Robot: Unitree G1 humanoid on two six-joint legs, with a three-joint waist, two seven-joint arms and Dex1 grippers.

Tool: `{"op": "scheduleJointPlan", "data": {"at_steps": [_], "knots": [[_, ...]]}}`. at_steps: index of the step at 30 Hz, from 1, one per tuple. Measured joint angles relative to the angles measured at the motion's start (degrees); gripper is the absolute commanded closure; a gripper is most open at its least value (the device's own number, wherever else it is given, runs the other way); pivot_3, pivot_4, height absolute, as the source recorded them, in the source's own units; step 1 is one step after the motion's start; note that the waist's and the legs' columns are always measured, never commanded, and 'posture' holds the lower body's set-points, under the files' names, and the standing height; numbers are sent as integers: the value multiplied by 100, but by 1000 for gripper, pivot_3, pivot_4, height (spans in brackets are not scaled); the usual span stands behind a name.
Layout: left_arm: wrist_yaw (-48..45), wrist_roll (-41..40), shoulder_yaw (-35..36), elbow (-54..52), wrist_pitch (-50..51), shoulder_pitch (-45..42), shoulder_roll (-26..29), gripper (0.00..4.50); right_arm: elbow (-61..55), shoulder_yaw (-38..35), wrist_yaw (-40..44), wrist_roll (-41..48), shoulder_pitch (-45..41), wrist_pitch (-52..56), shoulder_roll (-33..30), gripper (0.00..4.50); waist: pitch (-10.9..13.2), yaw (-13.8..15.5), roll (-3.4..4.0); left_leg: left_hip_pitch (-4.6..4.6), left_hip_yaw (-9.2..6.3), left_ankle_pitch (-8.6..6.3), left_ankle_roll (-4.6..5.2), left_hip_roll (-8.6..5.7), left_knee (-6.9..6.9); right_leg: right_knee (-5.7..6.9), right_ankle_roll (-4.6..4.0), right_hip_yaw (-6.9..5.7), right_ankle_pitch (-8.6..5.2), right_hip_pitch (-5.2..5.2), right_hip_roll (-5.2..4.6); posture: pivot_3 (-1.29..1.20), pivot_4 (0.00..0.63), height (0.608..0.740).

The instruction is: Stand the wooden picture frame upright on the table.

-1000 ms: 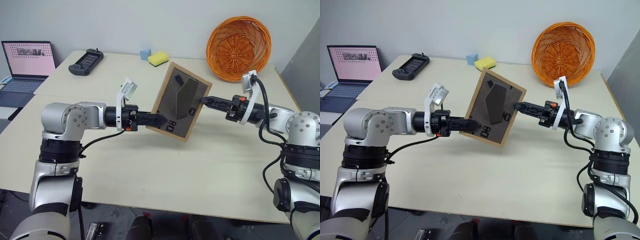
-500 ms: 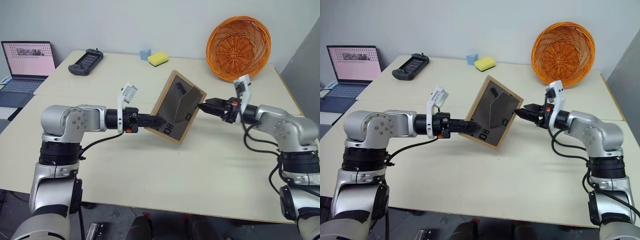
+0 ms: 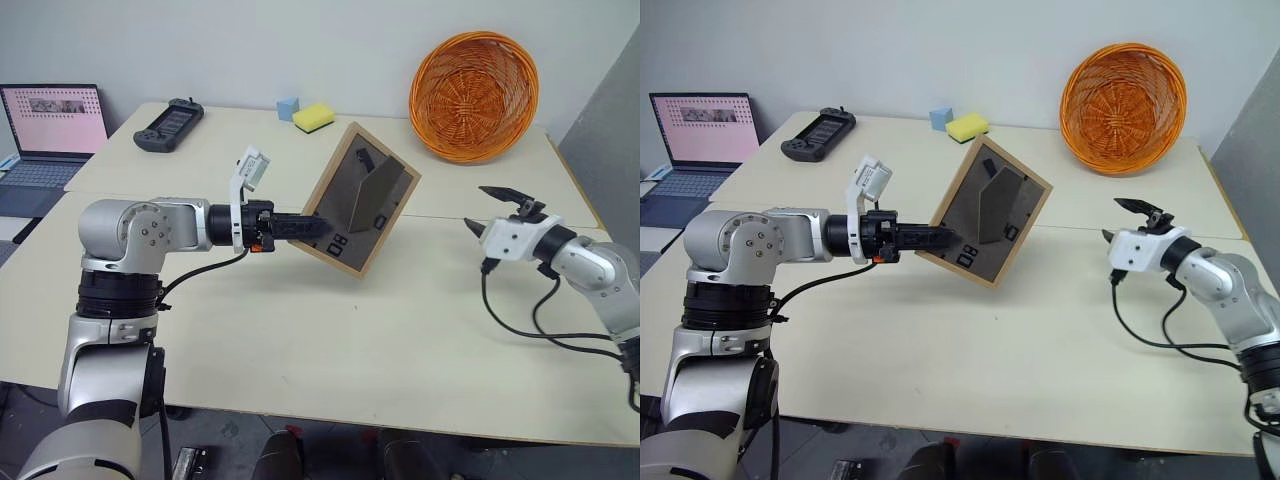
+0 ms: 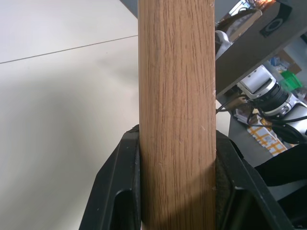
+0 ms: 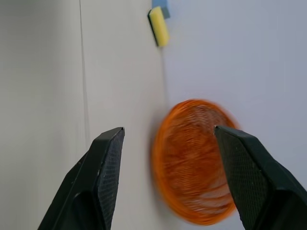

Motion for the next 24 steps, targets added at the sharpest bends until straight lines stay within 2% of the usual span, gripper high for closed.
{"op": "scheduleJointPlan", "data": {"at_steps": [4, 8, 13, 24], "knots": [[75, -41, 29, 35, 33, -114, -89, 3209, 7, 303, -1671, -1593, -238, -378, -3, 1367, 0, -9, 0, 0, -3, 3, -5, -2, 3, 4, 0, -1, 0, 1, -1, 0, 150, 740], [229, -98, 217, 149, 122, -171, -180, 3209, 170, 597, -2718, -2545, -336, -340, 75, 1367, 0, -15, 0, 0, -1, 3, -6, -5, 4, 5, -1, 2, 1, 3, -4, 0, 150, 740], [334, -133, 234, 177, 187, -182, -247, 3209, 390, 781, -3260, -2908, -630, -114, 438, 1367, 0, -54, 0, 0, -1, 4, -6, -5, 4, 10, -2, 2, 1, 3, -4, 0, 150, 740], [603, -281, 465, 278, 430, -260, -458, 3209, 659, 1139, -3647, -3121, -1108, 207, 928, 1367, 0, -58, 0, 0, -4, 4, -7, -6, 4, 13, -2, -1, 1, 6, -6, 0, 150, 740]]}}
